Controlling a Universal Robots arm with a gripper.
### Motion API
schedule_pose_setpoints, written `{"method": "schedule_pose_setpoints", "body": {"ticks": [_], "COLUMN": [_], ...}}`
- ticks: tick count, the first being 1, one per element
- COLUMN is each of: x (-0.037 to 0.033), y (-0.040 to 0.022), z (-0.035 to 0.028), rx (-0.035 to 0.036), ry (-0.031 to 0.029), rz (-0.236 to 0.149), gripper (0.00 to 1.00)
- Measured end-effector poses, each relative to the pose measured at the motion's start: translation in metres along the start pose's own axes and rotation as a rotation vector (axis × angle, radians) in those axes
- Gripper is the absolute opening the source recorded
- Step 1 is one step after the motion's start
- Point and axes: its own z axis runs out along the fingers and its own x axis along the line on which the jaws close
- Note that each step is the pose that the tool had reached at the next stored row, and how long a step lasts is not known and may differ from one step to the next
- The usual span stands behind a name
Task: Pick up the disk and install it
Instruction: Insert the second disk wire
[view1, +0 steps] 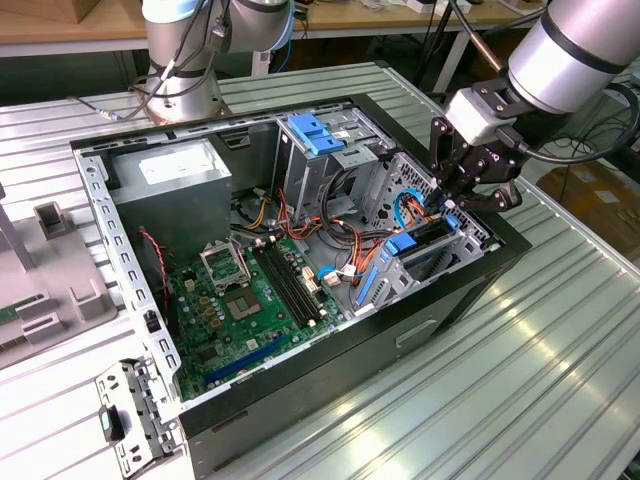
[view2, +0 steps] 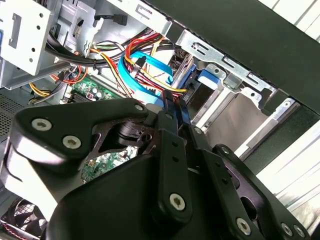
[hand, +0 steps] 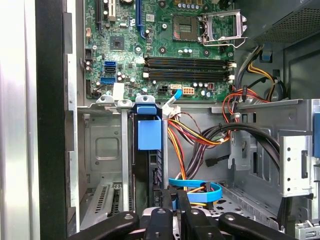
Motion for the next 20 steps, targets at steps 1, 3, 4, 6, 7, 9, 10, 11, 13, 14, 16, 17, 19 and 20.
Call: {"method": "schedule_pose_setpoints", "body": {"ticks": [1, 3, 4, 6, 7, 9, 10, 11, 13, 14, 16, 17, 19, 20], "x": [0.0000, 0.0002, 0.0005, 0.0023, 0.0034, 0.0061, 0.0073, 0.0084, 0.0106, 0.0115, 0.0128, 0.0132, 0.0132, 0.0135], "y": [0.0000, 0.0005, 0.0014, 0.0064, 0.0072, 0.0079, 0.0079, 0.0080, 0.0082, 0.0082, 0.0083, 0.0088, 0.0098, 0.0105], "z": [0.0000, 0.0000, 0.0000, -0.0001, -0.0002, 0.0000, 0.0004, 0.0008, 0.0011, 0.0013, 0.0012, 0.0012, 0.0012, 0.0011], "rx": [0.0000, 0.0000, 0.0000, 0.0000, 0.0000, 0.0000, -0.0001, -0.0001, -0.0002, -0.0003, -0.0006, -0.0010, -0.0014, -0.0016], "ry": [0.0000, 0.0001, 0.0000, -0.0004, -0.0006, -0.0018, -0.0027, -0.0039, -0.0100, -0.0141, -0.0270, -0.0431, -0.0726, -0.0828], "rz": [0.000, 0.000, 0.000, 0.000, 0.000, 0.000, 0.000, 0.000, 0.000, 0.000, 0.000, 0.000, 0.000, 0.000], "gripper": [0.16, 0.16, 0.16, 0.16, 0.16, 0.16, 0.16, 0.16, 0.16, 0.16, 0.16, 0.16, 0.16, 0.16]}}
